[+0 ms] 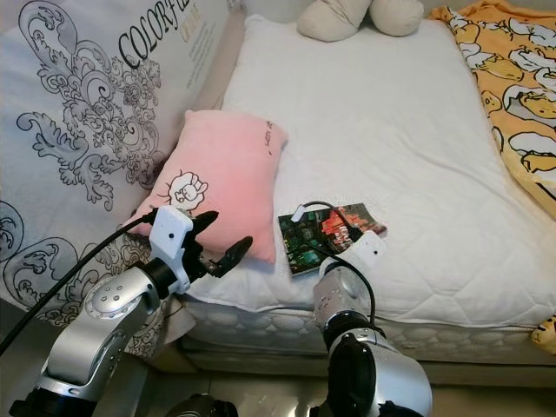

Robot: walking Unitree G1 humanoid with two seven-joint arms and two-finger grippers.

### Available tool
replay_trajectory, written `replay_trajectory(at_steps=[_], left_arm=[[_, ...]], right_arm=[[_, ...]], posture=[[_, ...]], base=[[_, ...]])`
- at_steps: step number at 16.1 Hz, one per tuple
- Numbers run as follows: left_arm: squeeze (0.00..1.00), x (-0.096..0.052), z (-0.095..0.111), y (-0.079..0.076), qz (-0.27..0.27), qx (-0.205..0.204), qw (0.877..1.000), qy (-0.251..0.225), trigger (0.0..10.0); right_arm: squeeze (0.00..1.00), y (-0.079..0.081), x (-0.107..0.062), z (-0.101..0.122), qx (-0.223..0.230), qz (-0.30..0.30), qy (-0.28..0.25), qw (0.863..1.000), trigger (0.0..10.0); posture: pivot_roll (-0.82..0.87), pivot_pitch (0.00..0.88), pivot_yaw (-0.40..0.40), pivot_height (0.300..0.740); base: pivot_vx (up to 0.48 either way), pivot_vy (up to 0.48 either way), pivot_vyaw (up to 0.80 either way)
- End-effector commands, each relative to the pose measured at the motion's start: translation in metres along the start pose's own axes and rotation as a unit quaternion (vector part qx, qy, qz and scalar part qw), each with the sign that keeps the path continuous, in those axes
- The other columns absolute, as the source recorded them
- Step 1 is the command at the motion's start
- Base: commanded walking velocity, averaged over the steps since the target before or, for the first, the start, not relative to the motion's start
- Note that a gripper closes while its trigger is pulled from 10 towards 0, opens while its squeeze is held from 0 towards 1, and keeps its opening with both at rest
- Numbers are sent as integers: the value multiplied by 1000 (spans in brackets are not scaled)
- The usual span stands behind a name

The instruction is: Clean up the room

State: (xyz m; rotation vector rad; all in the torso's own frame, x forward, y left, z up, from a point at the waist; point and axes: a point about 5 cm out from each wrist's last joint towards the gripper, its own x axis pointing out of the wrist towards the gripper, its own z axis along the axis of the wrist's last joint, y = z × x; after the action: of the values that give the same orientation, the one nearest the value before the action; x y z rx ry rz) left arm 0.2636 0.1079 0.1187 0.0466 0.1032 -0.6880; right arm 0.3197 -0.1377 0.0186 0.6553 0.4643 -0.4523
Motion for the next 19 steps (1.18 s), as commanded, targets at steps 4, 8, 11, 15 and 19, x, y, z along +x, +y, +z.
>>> replay_trajectory(at_steps=[4, 8, 11, 15, 19], left_arm=[[0, -1, 4, 0, 0, 21, 1000, 1, 10000], [0, -2, 3, 2, 1, 34, 999, 3, 10000], [0, -1, 3, 2, 1, 41, 999, 5, 10000], [0, 0, 3, 2, 0, 48, 999, 7, 10000], [0, 0, 3, 1, 1, 47, 999, 6, 10000]], right_arm=[[1000, 7, 0, 3, 3, 5, -7, 1000, 10000], [1000, 23, -2, 2, -8, 22, -5, 1000, 10000], [1000, 43, -8, -6, -9, 51, 12, 999, 10000], [1000, 59, -14, -19, -13, 90, 44, 995, 10000], [0, 54, -16, -28, -66, 101, 55, 991, 10000]], posture=[[36, 68, 90, 723], [37, 74, 98, 723], [42, 75, 98, 723], [44, 77, 92, 723], [43, 77, 87, 723]], base=[[0, 0, 0], [0, 0, 0], [0, 0, 0], [0, 0, 0], [0, 0, 0]])
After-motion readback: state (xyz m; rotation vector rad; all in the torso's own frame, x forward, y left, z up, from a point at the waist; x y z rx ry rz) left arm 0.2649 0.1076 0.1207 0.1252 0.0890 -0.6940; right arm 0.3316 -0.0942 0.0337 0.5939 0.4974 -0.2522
